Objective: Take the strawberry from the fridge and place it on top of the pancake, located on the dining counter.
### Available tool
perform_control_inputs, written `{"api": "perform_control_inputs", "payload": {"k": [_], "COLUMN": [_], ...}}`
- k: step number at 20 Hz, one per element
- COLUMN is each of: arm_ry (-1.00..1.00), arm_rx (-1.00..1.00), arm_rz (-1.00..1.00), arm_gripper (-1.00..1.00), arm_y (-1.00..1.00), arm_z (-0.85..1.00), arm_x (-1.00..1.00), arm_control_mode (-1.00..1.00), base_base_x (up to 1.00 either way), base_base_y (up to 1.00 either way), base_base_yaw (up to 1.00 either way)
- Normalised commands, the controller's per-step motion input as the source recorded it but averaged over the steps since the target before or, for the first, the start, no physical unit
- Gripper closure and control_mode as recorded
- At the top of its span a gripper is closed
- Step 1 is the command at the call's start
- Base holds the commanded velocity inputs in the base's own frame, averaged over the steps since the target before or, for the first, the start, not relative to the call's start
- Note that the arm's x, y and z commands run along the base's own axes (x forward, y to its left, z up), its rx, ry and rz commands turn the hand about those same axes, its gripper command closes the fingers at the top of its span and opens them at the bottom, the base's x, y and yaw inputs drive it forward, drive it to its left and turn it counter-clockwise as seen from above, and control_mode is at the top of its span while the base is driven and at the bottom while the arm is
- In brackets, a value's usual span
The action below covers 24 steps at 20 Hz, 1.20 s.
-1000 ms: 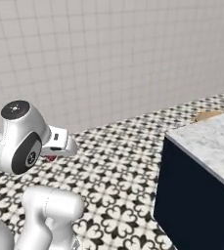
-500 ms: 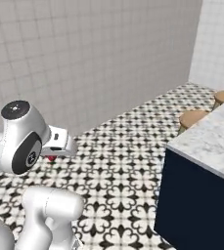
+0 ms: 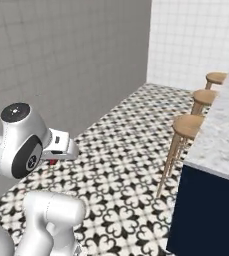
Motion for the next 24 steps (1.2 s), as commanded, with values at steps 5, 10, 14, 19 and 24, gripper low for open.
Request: {"api": "perform_control_inputs", "payload": {"k": [5,10,14,19,24], "arm_ry": [0.0,0.0,0.0,0.0,0.0], "arm_rx": [0.0,0.0,0.0,0.0,0.0], "arm_rz": [0.0,0.0,0.0,0.0,0.0], "arm_gripper": [1.0,1.0,1.0,1.0,1.0], "arm_y": [0.0,0.0,0.0,0.0,0.0], "arm_z": [0.0,0.0,0.0,0.0,0.0], "arm_x": [0.0,0.0,0.0,0.0,0.0], "arm_control_mode": [1.0,1.0,1.0,1.0,1.0], "base_base_x": [1.0,1.0,1.0,1.0,1.0], "base_base_y": [0.89,0.91,0.97,0.97,0.96], "base_base_yaw": [-0.49,-0.48,-0.48,-0.48,-0.48]}}
